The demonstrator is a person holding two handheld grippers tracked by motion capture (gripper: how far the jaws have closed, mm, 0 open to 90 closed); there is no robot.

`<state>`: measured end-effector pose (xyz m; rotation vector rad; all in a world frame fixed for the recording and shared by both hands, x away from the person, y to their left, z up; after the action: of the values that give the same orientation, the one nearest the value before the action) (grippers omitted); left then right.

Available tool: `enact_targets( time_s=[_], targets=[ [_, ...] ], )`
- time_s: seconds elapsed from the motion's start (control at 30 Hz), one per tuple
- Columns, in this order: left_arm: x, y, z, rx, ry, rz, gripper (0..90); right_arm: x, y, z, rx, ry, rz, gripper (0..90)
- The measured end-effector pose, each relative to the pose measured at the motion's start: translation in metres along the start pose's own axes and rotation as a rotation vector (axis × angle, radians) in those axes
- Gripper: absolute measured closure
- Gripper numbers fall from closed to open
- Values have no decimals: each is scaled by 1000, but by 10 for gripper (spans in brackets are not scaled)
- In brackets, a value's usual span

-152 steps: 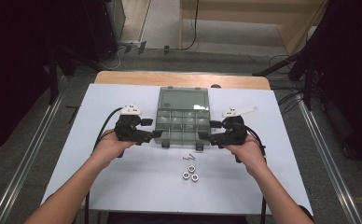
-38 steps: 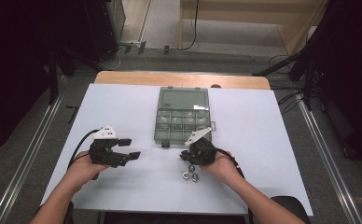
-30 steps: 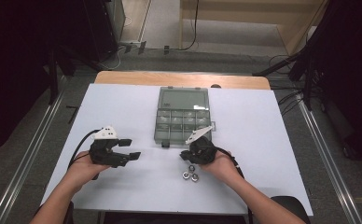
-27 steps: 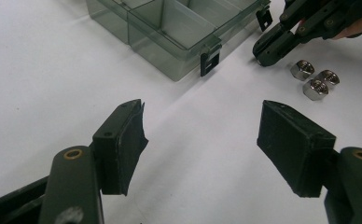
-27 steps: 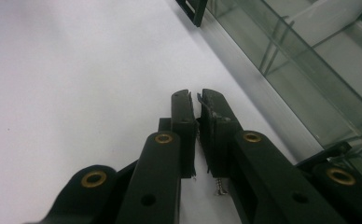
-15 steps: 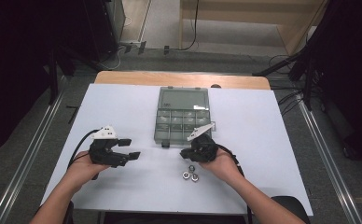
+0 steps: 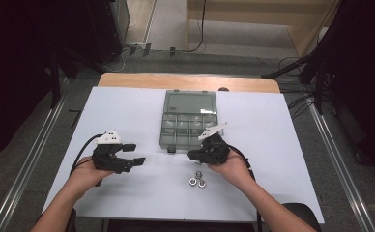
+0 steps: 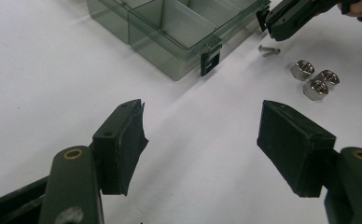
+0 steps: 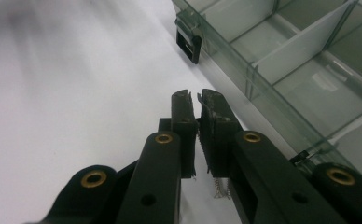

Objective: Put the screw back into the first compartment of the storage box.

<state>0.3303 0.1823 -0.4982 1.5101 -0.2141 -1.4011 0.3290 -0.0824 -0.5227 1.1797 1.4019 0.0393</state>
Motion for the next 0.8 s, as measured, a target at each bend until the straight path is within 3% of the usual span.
enact_targets(
  time_s=[0.53,0.8],
  targets=[
    [0,-2,2,2,0,1,315,-7,13,0,19,11,32,849],
    [0,-2,1,-5,0,2,315,-3,25,1,13,3,14,849]
  ],
)
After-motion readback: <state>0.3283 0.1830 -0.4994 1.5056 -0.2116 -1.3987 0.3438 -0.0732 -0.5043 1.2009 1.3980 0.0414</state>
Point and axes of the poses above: each handheld gripper's, and its own axes: x roughly forward along the jaws, y roughly out of its top, z roughly to its right, the point moved 6 cm from there along x, roughly forward along the jaws, and after that the axes turned 1 degree about -y, right-handed, at the moved point
